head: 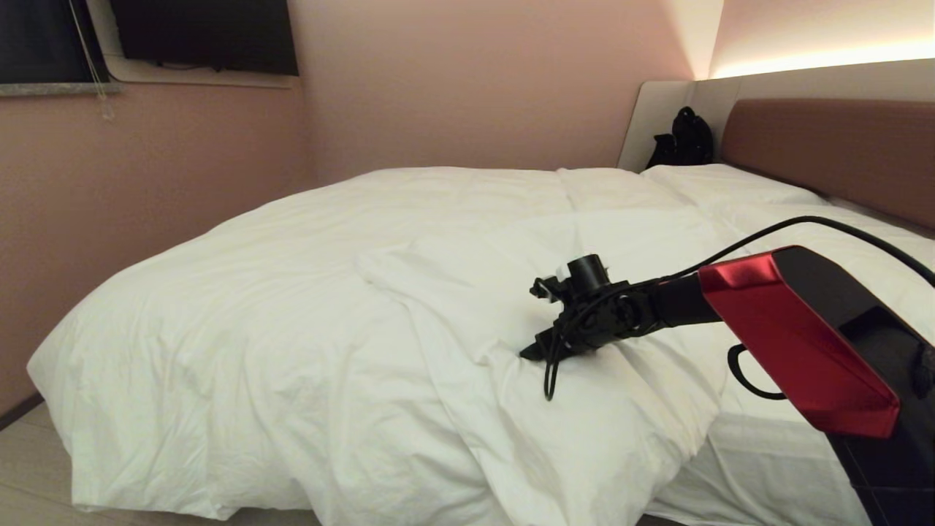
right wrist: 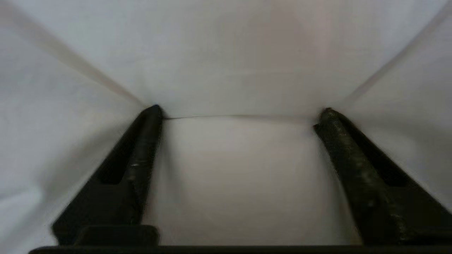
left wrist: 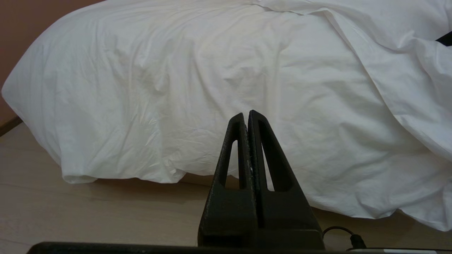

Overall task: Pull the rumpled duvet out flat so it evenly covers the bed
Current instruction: Flatten the corners of the folded blanket

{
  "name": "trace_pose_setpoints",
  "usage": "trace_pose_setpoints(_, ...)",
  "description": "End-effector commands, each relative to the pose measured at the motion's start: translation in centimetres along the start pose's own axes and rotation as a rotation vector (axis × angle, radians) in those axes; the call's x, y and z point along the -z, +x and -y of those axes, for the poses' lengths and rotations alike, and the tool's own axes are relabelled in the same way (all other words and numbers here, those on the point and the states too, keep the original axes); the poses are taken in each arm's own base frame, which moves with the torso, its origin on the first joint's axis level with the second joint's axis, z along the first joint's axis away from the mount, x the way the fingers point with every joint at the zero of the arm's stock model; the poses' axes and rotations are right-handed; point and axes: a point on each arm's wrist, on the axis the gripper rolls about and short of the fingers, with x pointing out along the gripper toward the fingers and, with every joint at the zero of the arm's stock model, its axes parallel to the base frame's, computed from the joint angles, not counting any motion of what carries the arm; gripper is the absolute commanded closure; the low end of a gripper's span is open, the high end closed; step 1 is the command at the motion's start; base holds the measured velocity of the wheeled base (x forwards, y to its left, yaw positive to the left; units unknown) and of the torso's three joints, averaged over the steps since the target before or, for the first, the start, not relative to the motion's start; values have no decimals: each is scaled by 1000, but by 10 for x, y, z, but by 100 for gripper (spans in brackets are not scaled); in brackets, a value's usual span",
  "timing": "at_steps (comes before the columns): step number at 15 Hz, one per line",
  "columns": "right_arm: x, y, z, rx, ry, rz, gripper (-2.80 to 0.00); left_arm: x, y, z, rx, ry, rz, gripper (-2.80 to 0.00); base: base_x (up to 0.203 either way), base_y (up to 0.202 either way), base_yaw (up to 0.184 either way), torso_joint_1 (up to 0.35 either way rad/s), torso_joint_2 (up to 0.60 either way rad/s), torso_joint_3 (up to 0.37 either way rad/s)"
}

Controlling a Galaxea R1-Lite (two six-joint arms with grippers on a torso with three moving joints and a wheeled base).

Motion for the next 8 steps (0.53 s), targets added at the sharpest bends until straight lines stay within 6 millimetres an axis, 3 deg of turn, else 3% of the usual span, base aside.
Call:
trace_pose_setpoints(1,4,4,0,-2,5,-18,0,0,0,0,0,0,0,0,0,0,0,0,0,0)
trace_pose_setpoints(8,1,-5,1,3,61,-7,0,0,0,0,0,0,0,0,0,0,0,0,0,0)
